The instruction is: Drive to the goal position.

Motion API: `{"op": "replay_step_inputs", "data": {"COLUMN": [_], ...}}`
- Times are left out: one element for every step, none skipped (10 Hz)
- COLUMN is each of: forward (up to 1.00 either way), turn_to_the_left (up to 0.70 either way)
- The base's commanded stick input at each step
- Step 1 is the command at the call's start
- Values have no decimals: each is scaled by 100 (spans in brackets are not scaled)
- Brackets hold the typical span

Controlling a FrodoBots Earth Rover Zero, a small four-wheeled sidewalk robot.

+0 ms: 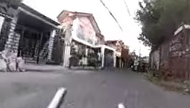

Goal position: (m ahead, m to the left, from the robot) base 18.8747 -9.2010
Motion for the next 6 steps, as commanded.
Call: {"op": "replay_step_inputs", "data": {"forward": [100, 100, 100, 100, 100, 100], "turn_to_the_left": [0, 0, 0, 0, 0, 0]}}
